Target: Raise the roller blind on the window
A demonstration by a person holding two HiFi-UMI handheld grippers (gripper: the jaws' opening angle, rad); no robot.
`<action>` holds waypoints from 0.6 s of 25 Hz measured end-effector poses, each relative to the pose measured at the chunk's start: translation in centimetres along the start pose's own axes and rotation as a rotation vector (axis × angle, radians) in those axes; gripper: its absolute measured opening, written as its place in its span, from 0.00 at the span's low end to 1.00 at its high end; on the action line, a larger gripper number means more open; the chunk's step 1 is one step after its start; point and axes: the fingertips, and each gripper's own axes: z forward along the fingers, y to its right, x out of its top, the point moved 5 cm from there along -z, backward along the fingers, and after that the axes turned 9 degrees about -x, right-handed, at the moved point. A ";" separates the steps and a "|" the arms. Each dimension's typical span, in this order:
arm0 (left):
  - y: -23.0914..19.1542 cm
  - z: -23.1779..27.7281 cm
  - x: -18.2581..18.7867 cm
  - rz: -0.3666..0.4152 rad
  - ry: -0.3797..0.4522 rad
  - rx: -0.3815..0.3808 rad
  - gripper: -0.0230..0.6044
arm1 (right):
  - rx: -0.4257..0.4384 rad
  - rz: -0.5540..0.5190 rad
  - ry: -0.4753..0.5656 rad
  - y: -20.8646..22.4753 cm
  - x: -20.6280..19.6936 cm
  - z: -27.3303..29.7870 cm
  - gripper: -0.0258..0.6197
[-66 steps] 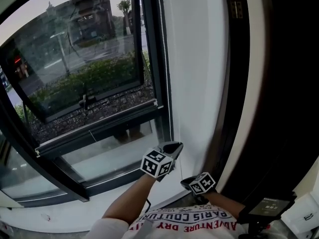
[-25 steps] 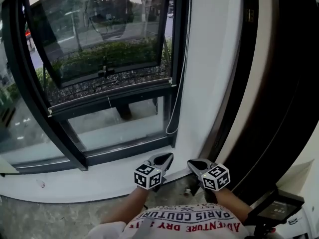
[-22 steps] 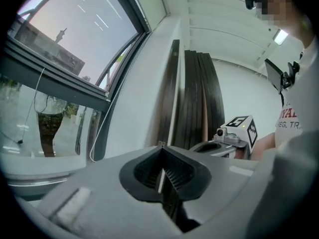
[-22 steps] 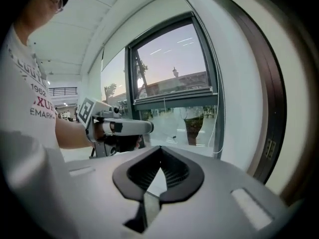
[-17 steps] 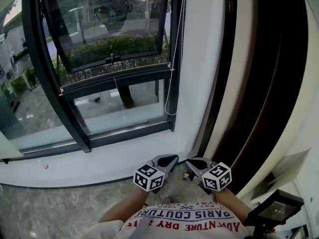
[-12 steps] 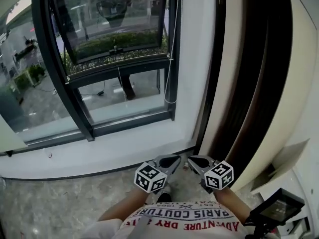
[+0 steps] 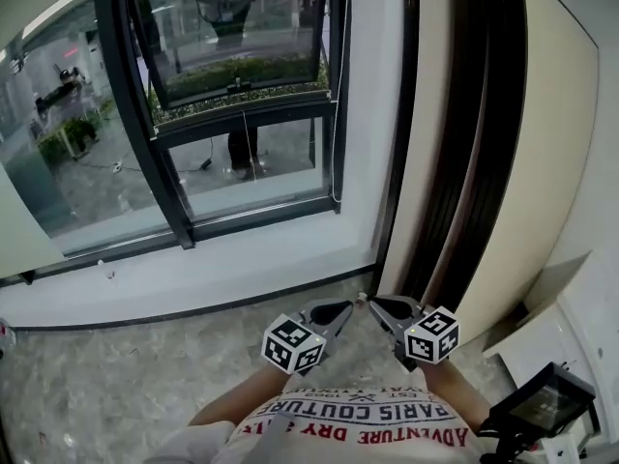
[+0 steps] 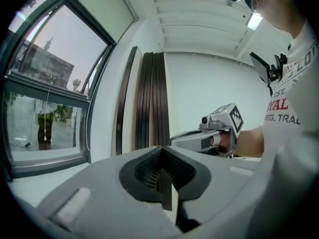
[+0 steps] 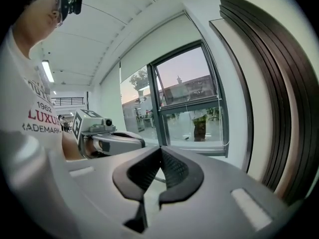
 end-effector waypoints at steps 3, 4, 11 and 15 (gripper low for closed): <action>0.1 -0.7 1.1 0.017 0.005 0.002 0.04 | -0.004 -0.012 0.007 -0.4 1.0 -0.2 0.04; 0.0 -0.9 1.4 0.020 0.004 0.003 0.04 | -0.003 -0.015 0.007 -0.5 1.4 0.0 0.04; 0.1 -3.4 2.6 0.037 -0.010 0.029 0.04 | 0.019 -0.011 0.035 -2.9 2.8 0.7 0.04; 0.6 -4.3 2.9 0.025 -0.008 0.044 0.04 | 0.026 -0.009 0.038 -3.5 3.0 0.4 0.04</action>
